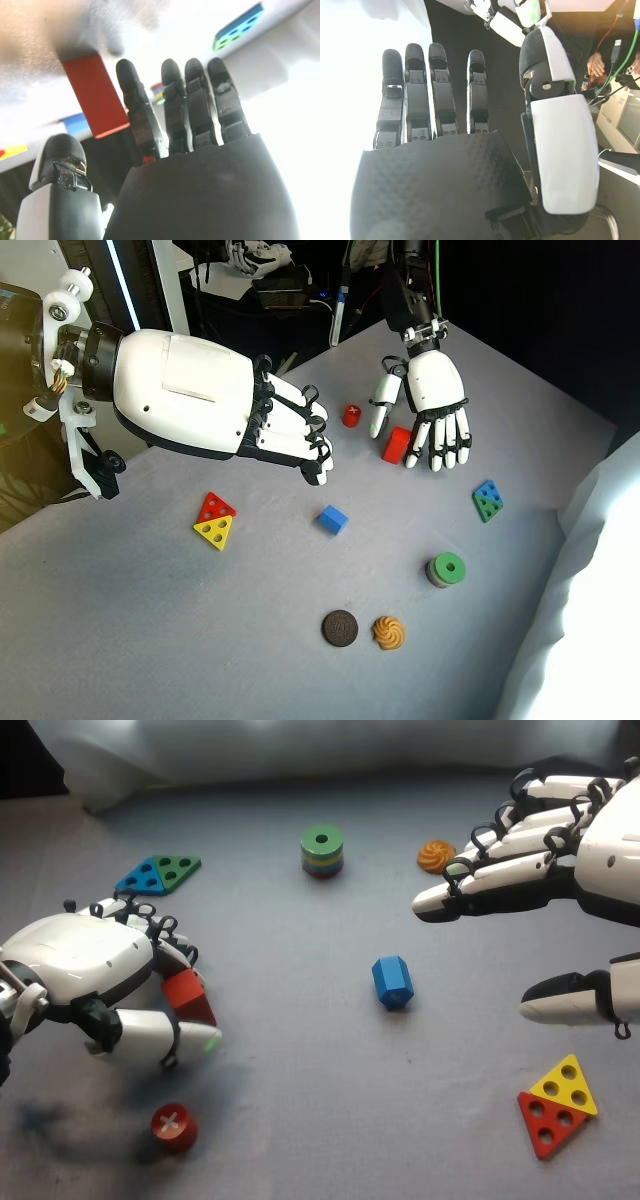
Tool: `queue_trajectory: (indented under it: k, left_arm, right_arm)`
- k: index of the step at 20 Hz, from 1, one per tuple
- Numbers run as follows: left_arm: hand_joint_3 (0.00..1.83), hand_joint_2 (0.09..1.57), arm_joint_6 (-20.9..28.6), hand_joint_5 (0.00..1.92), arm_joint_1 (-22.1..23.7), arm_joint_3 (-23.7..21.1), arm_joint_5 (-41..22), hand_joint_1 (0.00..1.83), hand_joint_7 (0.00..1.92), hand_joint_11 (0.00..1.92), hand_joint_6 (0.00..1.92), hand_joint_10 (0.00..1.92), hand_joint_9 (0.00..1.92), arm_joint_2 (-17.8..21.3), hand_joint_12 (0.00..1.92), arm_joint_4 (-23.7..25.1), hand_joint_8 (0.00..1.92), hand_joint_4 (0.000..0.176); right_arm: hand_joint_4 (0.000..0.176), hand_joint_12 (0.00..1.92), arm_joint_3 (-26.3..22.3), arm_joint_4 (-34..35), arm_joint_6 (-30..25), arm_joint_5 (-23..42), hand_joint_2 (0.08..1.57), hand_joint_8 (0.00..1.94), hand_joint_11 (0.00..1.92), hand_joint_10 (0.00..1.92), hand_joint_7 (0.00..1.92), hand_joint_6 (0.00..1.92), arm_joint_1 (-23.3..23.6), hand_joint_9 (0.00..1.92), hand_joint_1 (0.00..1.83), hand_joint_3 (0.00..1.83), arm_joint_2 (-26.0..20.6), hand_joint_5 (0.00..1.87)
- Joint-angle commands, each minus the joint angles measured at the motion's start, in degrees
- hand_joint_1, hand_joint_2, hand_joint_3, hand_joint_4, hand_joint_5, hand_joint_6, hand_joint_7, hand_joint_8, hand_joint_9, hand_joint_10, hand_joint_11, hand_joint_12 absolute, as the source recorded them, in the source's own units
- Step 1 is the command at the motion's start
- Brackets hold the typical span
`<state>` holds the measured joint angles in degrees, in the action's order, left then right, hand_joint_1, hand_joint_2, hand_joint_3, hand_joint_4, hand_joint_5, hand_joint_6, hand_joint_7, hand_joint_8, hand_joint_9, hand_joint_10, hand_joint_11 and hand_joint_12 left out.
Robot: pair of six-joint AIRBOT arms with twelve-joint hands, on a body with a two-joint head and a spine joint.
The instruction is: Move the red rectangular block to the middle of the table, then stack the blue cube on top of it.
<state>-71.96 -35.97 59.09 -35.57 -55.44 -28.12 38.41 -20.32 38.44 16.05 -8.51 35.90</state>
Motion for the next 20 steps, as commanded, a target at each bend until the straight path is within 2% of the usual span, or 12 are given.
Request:
queue_trajectory:
  k: [1,2,3,6,10,13,19,20]
  left_arm:
    - [0.0,1.08,-0.1,0.68,0.1,0.0,-5.8,0.35,0.33,0.0,0.0,0.0,0.19,0.5,0.35,0.5,0.0,0.122]
    - [0.0,1.08,-0.1,0.65,0.1,0.0,-5.8,0.35,0.32,0.0,0.0,0.0,0.18,0.4,0.35,0.5,0.0,0.136]
    - [0.0,1.07,-0.2,0.64,0.1,0.0,-5.8,0.36,0.31,0.0,0.0,0.0,0.18,0.4,0.37,0.5,0.0,0.143]
    - [0.0,1.08,-0.9,0.63,0.4,0.2,-5.8,0.43,0.31,0.0,0.0,0.0,0.18,-0.2,0.4,-0.2,0.0,0.124]
    - [0.01,1.12,-2.8,0.61,1.1,0.4,-5.8,0.52,0.32,0.0,0.0,0.0,0.19,-1.0,0.44,-2.9,0.0,0.111]
    - [0.0,1.1,-4.4,0.66,1.6,0.2,-5.7,0.67,0.34,0.0,0.02,0.01,0.2,-1.1,0.44,-5.5,0.01,0.097]
    - [0.0,1.06,-5.9,0.7,1.8,-0.3,-5.5,0.78,0.34,0.0,0.02,0.0,0.2,-1.1,0.4,-8.1,0.0,0.102]
    - [0.0,1.07,-5.9,0.69,1.8,-0.4,-5.5,0.75,0.34,0.0,0.01,0.0,0.19,-1.1,0.4,-8.4,0.0,0.098]
  right_arm:
    - [0.0,0.91,-0.3,0.9,-0.4,6.3,1.14,0.0,0.0,0.0,0.35,0.0,0.5,0.32,0.61,0.0,-0.6,0.34]
    - [0.0,0.91,-0.3,0.9,-0.4,6.3,1.15,0.0,0.0,0.0,0.35,0.0,0.5,0.31,0.6,0.0,-0.6,0.33]
    - [0.0,0.9,-0.3,0.9,-0.4,6.3,1.15,0.0,0.0,0.0,0.34,0.0,0.5,0.31,0.6,0.0,-0.6,0.33]
    - [0.0,0.9,-0.3,0.9,-0.4,6.4,1.14,0.0,0.0,0.0,0.34,0.0,0.5,0.32,0.64,0.0,-0.6,0.34]
    - [0.0,0.86,-0.3,0.9,-0.4,6.4,1.15,0.0,0.0,0.0,0.33,0.0,0.5,0.3,0.64,0.0,-0.6,0.33]
    - [0.0,0.89,-0.3,0.9,-0.4,6.4,1.14,0.0,0.0,0.0,0.33,0.0,0.5,0.3,0.64,0.0,-0.6,0.33]
    - [0.0,0.93,-0.3,0.9,-0.4,6.4,1.12,0.01,0.0,0.01,0.35,0.0,0.5,0.32,0.7,0.0,-0.6,0.34]
    - [0.0,0.93,-0.3,0.9,-0.4,6.4,1.13,0.0,0.0,0.01,0.34,0.0,0.5,0.31,0.69,0.0,-0.6,0.33]
